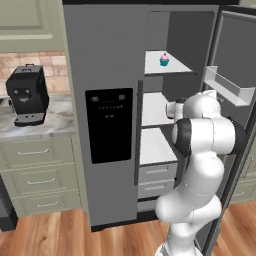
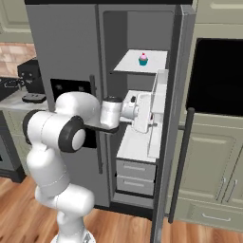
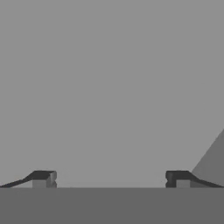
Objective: Take the cupcakes from the fridge and place them on the empty tray on the dining counter.
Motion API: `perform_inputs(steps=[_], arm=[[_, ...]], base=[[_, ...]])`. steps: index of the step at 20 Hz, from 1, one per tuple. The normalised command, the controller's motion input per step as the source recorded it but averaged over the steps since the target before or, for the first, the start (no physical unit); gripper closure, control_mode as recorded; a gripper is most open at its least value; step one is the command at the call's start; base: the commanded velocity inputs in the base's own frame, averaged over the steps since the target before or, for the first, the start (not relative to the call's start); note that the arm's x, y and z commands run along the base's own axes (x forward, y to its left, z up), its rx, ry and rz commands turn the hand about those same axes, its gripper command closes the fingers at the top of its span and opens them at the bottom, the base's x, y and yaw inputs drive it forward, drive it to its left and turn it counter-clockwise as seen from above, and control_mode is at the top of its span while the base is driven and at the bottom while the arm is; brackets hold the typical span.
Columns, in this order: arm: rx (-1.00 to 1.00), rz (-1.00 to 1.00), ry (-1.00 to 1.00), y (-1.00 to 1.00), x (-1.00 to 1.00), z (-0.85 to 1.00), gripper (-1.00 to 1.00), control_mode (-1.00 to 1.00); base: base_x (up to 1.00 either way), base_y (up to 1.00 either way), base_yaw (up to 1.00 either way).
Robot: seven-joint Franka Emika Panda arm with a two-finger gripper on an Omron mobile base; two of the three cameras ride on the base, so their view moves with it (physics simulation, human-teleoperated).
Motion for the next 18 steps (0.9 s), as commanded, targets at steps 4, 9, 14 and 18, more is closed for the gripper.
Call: perform_inputs(steps=[4,9,14,18], arm=[[0.08,0.0,-0.1,-0.04,-0.34,0.05,-1.0,-1.0],[0.16,-0.05,-0.16,0.7,-0.28,0.5,-1.0,-1.0],[0.2,-0.06,-0.26,1.0,-0.31,0.42,-1.0,-1.0],[0.36,-0.04,-0.45,0.9,-0.36,0.0,-1.0,-1.0]], base=[[0.0,0.0,0.0],[0.0,0.0,0.0],[0.0,0.0,0.0],[0.0,0.0,0.0]])
